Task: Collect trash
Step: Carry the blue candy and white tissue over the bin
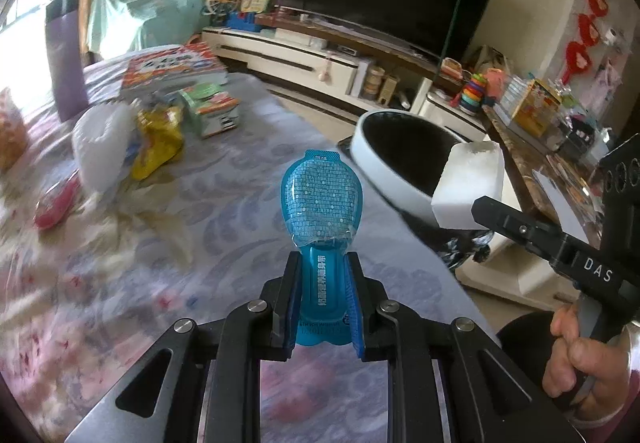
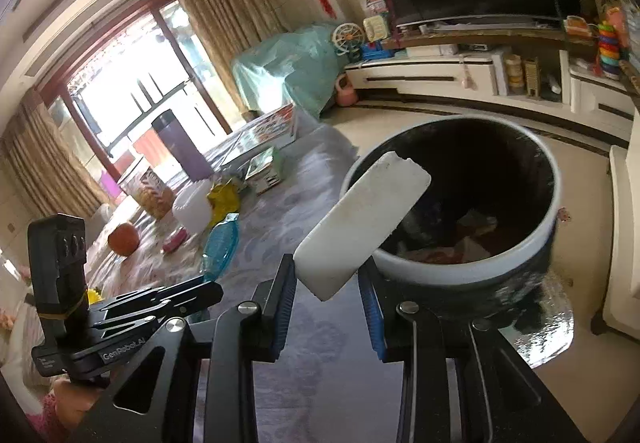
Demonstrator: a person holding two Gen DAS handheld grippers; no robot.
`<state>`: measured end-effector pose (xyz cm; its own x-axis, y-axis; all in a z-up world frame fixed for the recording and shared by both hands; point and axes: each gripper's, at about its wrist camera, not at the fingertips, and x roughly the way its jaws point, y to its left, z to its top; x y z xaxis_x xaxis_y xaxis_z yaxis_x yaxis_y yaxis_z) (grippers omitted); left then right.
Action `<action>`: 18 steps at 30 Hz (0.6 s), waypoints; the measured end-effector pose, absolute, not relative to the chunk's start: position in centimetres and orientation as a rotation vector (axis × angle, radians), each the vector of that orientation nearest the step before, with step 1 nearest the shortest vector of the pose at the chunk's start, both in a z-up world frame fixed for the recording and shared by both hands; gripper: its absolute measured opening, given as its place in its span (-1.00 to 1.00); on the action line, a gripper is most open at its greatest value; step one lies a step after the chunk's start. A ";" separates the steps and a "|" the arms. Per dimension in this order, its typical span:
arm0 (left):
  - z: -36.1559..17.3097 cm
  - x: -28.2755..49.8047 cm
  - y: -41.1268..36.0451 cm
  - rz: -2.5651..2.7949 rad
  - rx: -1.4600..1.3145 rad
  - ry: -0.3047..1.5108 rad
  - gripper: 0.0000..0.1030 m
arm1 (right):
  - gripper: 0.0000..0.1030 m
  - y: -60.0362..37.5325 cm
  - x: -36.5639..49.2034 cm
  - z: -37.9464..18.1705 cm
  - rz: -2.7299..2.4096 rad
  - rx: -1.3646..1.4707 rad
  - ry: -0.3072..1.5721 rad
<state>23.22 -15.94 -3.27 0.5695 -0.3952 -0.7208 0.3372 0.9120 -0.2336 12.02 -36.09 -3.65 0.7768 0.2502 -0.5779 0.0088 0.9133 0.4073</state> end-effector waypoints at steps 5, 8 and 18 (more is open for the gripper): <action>-2.8 23.8 -17.7 -0.457 -0.050 0.856 -0.64 | -0.38 -37.8 11.7 -3.6 0.105 0.420 0.665; -2.7 24.2 -18.5 -0.468 -0.048 0.856 -0.64 | -0.38 -38.6 11.5 -3.6 0.093 0.422 0.663; -2.3 25.8 -20.8 -0.509 -0.025 0.853 -0.64 | -0.38 -40.5 11.5 -3.5 0.066 0.423 0.663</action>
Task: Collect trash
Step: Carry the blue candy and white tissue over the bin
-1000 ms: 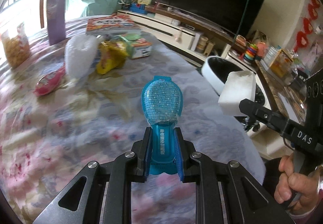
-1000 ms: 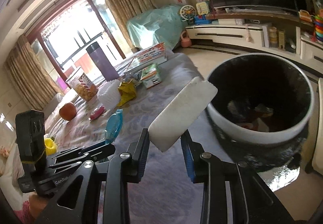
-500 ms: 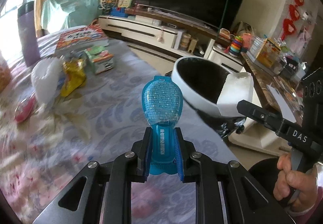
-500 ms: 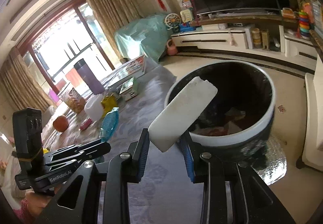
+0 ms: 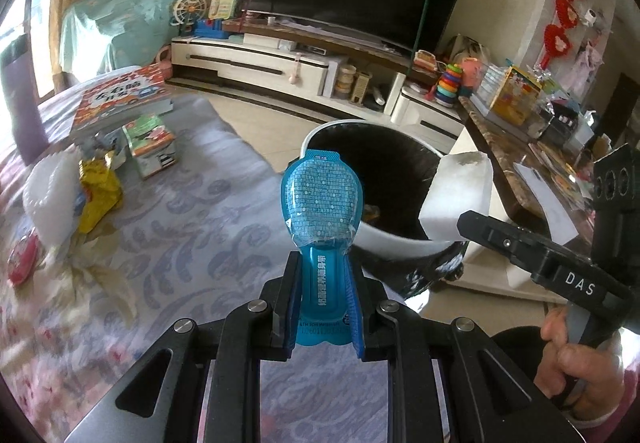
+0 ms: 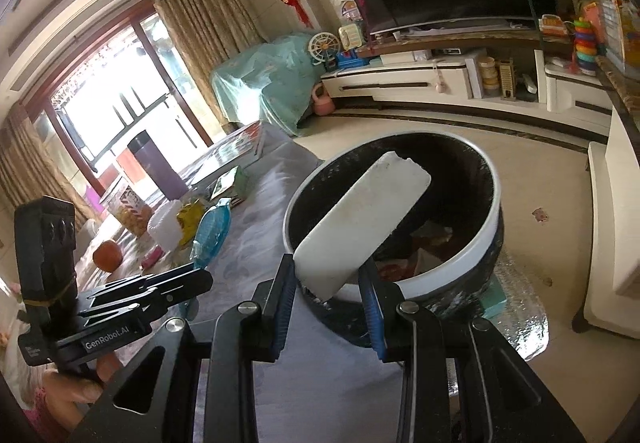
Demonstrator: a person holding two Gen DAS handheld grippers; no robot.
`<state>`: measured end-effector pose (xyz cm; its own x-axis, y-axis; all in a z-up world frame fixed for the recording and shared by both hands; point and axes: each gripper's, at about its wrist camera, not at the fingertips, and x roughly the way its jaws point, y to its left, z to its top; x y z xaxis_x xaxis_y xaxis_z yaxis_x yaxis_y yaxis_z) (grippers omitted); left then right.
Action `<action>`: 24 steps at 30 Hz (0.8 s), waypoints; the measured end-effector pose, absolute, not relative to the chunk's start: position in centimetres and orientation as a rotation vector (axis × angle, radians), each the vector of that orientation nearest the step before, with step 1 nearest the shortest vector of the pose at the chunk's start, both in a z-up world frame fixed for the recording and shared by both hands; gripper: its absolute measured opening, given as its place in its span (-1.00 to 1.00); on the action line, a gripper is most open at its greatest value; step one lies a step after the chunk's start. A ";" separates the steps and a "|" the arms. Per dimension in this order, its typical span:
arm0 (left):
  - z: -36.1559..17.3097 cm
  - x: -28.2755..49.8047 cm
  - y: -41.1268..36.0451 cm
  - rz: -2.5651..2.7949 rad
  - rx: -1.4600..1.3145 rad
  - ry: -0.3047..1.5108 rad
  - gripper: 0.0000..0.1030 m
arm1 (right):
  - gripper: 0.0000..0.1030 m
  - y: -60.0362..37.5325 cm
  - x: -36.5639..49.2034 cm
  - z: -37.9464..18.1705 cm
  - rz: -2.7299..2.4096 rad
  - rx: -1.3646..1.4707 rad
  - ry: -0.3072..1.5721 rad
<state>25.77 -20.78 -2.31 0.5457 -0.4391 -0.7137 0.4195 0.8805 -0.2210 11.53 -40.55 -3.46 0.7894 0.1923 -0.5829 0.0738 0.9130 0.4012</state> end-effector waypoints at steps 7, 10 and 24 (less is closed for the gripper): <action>-2.1 27.1 -22.3 -0.526 -0.014 0.851 -0.64 | -0.38 -42.0 11.9 -3.5 0.050 0.430 0.665; -2.2 27.9 -22.9 -0.531 -0.013 0.857 -0.64 | -0.38 -42.5 12.2 -3.7 0.045 0.429 0.669; -2.4 31.1 -26.1 -0.578 0.028 0.871 -0.64 | -0.38 -44.2 14.2 -4.1 0.037 0.404 0.718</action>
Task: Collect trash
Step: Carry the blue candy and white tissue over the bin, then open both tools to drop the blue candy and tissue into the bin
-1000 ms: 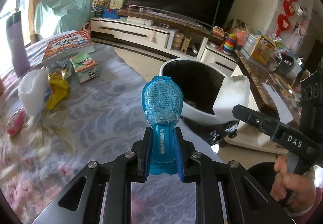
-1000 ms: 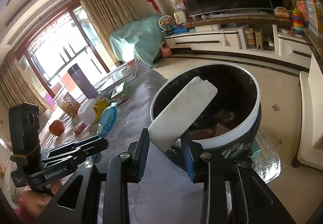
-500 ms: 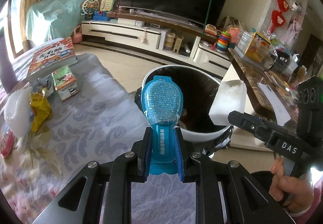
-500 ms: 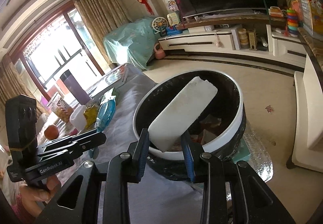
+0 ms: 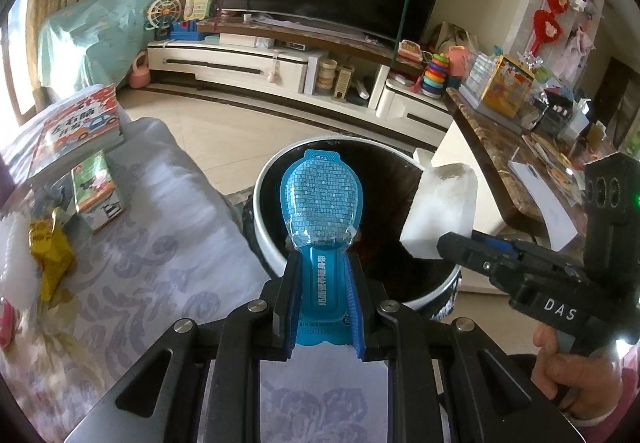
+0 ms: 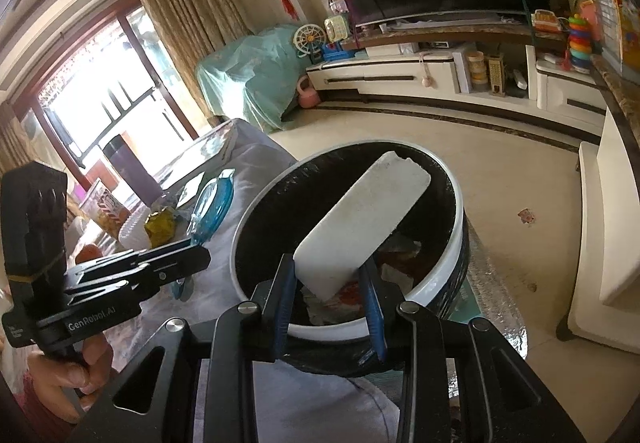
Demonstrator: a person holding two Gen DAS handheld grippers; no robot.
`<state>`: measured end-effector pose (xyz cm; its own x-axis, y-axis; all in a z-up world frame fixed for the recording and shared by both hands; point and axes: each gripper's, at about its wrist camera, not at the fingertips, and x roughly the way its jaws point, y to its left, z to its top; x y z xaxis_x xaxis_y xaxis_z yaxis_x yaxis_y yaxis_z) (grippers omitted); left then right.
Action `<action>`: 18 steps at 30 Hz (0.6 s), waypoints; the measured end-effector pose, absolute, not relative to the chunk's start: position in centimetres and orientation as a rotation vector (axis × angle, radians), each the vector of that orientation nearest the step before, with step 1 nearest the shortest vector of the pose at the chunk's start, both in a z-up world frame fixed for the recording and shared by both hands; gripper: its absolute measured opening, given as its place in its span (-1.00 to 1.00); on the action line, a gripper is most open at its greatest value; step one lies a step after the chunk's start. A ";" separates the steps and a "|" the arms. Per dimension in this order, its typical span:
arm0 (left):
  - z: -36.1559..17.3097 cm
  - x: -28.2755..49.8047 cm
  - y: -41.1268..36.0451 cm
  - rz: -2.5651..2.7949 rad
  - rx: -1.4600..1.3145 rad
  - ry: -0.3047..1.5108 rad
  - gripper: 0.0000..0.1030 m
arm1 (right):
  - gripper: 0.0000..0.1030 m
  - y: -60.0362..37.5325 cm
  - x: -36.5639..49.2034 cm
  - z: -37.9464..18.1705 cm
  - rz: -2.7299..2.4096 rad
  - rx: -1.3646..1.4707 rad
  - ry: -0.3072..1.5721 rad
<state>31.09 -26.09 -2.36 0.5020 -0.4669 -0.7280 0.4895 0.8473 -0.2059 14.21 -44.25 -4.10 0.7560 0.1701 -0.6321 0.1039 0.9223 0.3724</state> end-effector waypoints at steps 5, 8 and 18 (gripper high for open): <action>-2.6 32.0 -26.9 -0.612 0.056 0.877 -0.64 | -0.37 -44.2 14.9 -4.5 0.040 0.387 0.744; -2.7 32.4 -27.5 -0.620 0.067 0.881 -0.63 | -0.37 -44.3 15.3 -4.6 0.041 0.378 0.754; -2.8 33.8 -28.3 -0.629 0.079 0.892 -0.63 | -0.32 -44.3 16.3 -4.7 0.046 0.362 0.775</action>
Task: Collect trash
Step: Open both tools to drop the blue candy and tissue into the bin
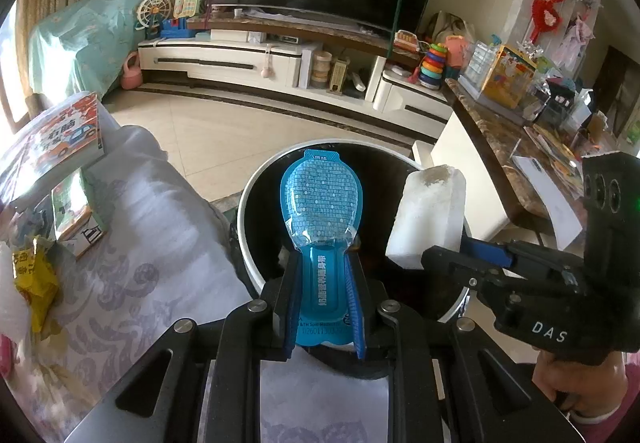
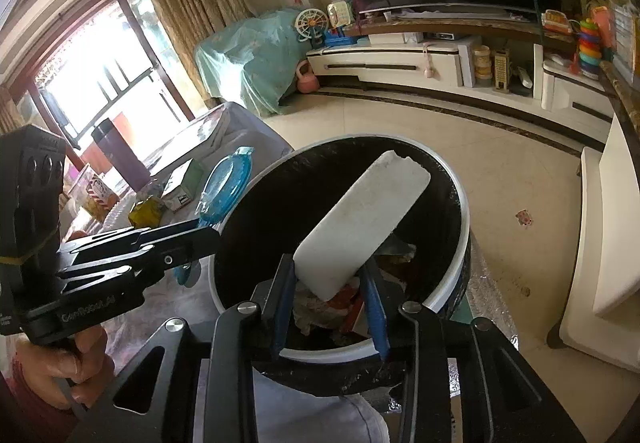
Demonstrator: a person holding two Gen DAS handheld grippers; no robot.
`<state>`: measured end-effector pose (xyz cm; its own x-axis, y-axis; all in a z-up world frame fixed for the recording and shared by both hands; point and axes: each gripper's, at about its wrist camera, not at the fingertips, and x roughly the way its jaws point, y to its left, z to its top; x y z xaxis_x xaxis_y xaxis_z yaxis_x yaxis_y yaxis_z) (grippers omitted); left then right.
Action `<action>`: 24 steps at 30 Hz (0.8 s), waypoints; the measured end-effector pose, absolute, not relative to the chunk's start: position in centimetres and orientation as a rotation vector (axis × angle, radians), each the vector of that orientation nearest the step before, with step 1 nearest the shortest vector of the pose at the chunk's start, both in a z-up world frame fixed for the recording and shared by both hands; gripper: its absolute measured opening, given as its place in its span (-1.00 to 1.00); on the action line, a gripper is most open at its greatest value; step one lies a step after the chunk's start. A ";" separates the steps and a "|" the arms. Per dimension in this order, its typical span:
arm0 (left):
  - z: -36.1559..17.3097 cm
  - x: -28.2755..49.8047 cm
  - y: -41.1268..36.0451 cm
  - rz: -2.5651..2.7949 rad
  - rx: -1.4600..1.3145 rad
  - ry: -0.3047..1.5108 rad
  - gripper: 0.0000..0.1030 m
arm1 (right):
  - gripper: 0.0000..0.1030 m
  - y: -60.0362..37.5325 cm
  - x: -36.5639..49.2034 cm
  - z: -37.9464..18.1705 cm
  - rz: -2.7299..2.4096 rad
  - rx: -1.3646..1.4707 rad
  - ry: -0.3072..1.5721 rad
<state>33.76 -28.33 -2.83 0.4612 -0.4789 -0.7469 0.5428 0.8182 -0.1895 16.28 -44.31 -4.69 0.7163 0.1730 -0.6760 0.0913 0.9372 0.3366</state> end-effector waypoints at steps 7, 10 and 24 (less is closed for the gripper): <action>-2.9 34.5 -28.9 -0.632 0.070 0.915 -0.55 | -0.22 -44.3 16.4 -4.6 0.035 0.353 0.778; -2.8 34.4 -28.9 -0.628 0.071 0.905 -0.23 | -0.06 -44.5 16.3 -4.5 0.030 0.362 0.770; -4.3 30.1 -22.9 -0.549 -0.025 0.875 0.06 | 0.57 -43.0 13.9 -3.2 0.014 0.375 0.671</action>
